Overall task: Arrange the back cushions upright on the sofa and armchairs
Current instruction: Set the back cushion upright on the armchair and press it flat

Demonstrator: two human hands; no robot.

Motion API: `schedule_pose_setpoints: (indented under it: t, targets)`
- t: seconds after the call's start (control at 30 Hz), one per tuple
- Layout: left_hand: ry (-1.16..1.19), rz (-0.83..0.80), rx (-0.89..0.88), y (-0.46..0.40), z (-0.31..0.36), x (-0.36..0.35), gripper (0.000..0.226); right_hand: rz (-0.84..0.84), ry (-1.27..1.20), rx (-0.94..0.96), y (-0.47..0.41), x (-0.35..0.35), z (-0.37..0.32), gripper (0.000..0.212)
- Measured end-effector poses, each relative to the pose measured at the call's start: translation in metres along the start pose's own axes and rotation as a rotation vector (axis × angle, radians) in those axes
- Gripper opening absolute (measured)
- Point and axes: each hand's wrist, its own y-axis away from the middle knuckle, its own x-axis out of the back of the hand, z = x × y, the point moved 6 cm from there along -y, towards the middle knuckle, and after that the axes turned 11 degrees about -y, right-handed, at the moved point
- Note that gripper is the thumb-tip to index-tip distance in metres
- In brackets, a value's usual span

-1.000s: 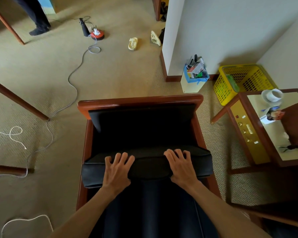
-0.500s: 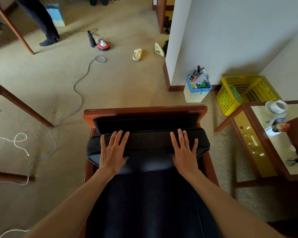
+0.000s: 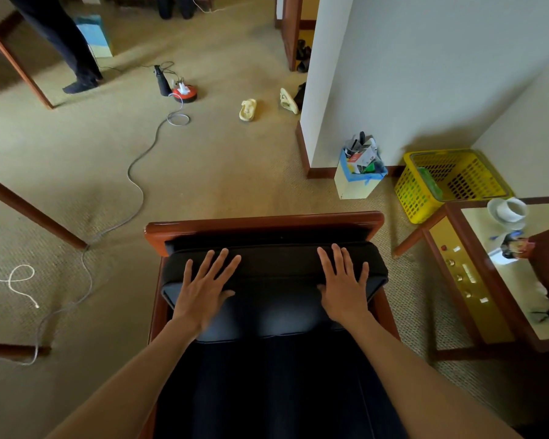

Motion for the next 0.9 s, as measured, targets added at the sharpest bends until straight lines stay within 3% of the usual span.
schedule_pose_setpoints:
  t: [0.17,0.27,0.37,0.77,0.9]
  targets:
    - [0.053,-0.013,-0.011,-0.010,-0.021,-0.004,0.077,-0.071,0.056,-0.023,-0.023,0.001,-0.015,0.119]
    - [0.064,-0.053,-0.019,-0.011,-0.019,-0.008,0.094,-0.069,0.091,-0.022,-0.026,-0.004,-0.013,0.130]
    - [0.041,-0.052,-0.001,-0.016,-0.022,-0.012,0.105,-0.086,0.101,-0.005,-0.035,-0.005,-0.016,0.132]
    - [-0.011,-0.067,0.056,-0.027,-0.015,-0.014,0.101,-0.156,0.059,0.047,-0.041,-0.003,-0.010,0.126]
    - [-0.034,-0.125,0.063,-0.035,-0.015,-0.012,0.098,-0.247,0.059,0.020,-0.052,-0.002,-0.010,0.124]
